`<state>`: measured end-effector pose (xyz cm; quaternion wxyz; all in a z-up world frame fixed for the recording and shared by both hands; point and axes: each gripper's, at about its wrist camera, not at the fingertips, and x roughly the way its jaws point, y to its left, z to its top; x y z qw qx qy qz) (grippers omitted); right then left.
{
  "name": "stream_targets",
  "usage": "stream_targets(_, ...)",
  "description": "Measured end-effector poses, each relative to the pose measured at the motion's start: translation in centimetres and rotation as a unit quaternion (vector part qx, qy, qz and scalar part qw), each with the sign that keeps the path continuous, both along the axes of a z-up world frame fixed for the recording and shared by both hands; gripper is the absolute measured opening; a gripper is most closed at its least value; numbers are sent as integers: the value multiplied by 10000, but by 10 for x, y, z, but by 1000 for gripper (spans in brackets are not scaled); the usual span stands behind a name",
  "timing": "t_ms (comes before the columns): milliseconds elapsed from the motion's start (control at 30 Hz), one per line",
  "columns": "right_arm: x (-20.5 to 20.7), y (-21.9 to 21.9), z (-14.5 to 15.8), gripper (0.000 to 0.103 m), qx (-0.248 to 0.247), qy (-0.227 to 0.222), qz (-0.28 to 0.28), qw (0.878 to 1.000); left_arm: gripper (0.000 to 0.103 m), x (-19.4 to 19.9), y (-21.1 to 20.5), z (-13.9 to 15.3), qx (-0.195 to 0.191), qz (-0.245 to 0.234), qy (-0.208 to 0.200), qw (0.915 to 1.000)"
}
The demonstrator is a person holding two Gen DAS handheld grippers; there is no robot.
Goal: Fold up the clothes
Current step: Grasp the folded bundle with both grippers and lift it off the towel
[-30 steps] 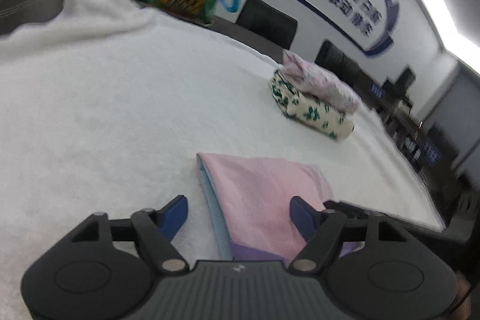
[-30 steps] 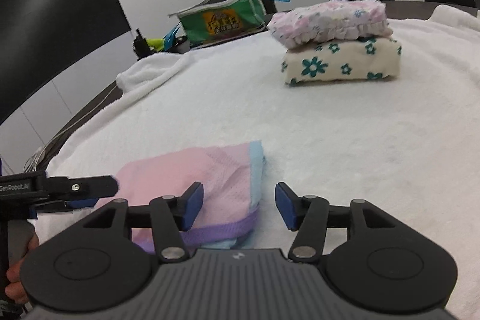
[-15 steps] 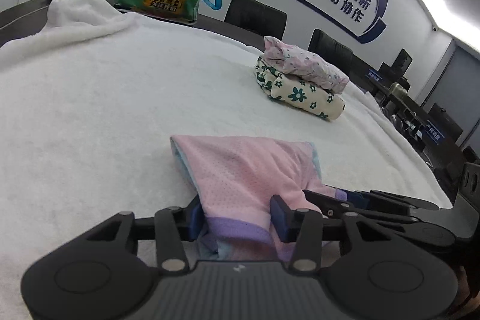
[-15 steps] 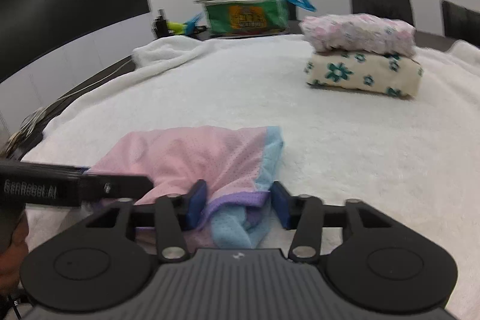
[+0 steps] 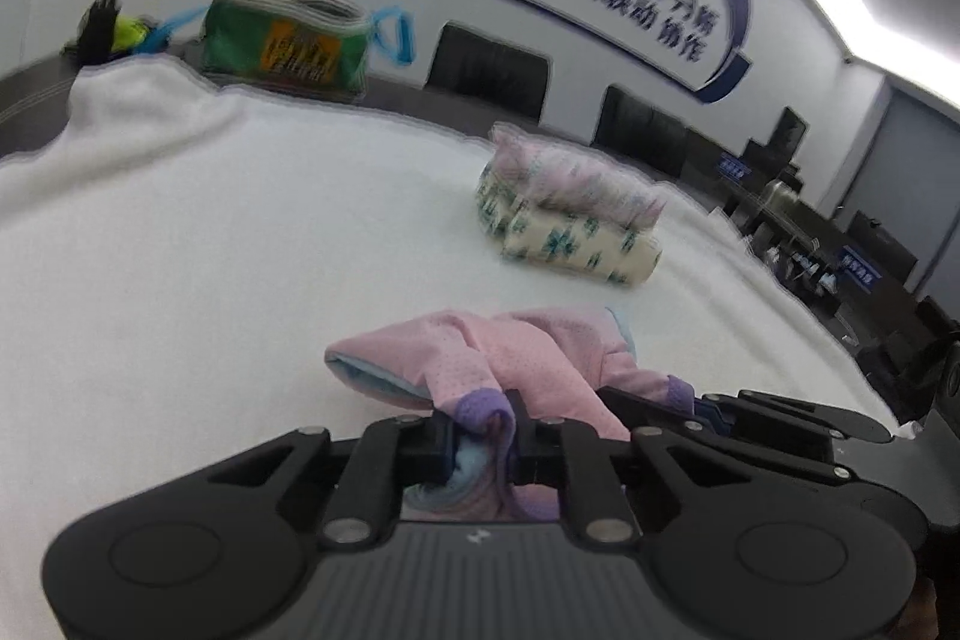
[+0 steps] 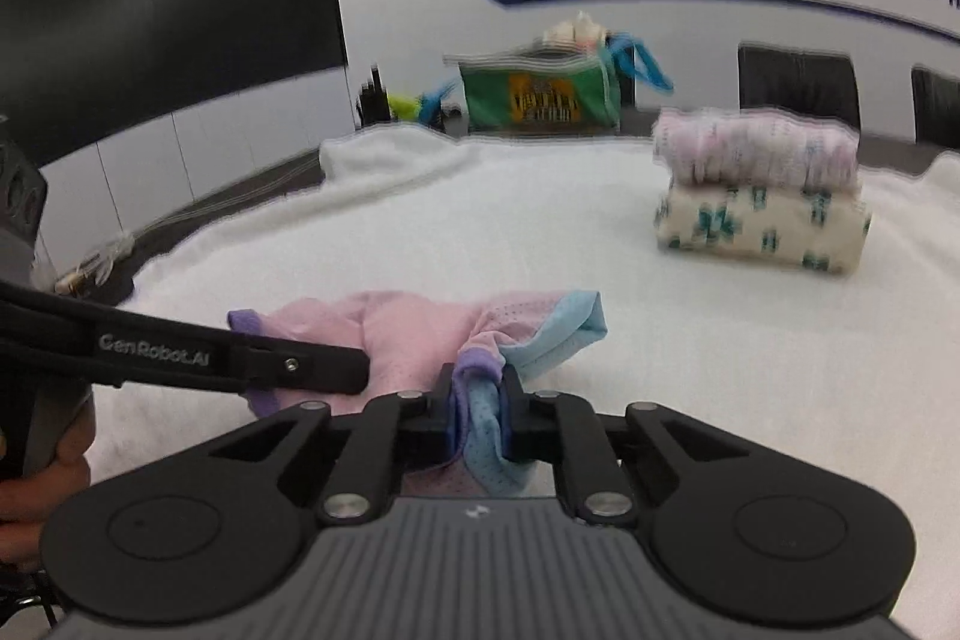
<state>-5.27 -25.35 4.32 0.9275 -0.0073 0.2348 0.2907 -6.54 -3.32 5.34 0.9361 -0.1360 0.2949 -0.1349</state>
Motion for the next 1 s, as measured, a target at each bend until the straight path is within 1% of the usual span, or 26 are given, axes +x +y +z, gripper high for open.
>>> stream_targets(133,10,-12,34,11,173,-462,-166,9986,13,24,-9,44,92,-296,-512,9982)
stream_targets(233,29,-23,63,11,254,-784,-265,9962,13,59,-21,82,116,-470,-733,9961)
stream_targets(400,98,-49,85,11,160,-747,-415,9962,13,129,-49,134,164,-589,-1028,9928)
stream_targets(433,112,-54,90,11,139,-735,-445,9962,13,142,-55,139,177,-627,-1065,9922)
stream_targets(500,140,-64,98,11,97,-710,-504,9962,13,173,-65,142,78,-613,-976,9933)
stream_targets(600,183,-79,111,9,34,-672,-594,9960,13,216,-78,131,11,-524,-759,9957)
stream_targets(700,225,-95,124,8,-28,-634,-684,9956,13,248,-89,109,14,-602,-672,9959)
stream_targets(767,246,-102,113,8,-107,-521,-696,9962,13,266,-95,89,-30,-583,-591,9965)
stream_targets(867,274,-110,91,8,-224,-324,-713,9967,13,281,-106,53,143,-529,-507,9972)
stream_targets(933,288,-112,73,8,-278,-177,-709,9969,17,287,-109,30,210,-466,-501,9974)
stream_targets(967,291,-113,62,8,-314,-108,-729,9968,28,288,-107,21,190,-460,-441,9978)
stream_targets(1000,291,-115,52,11,-349,-45,-763,9965,37,287,-103,15,137,-491,-334,9981)
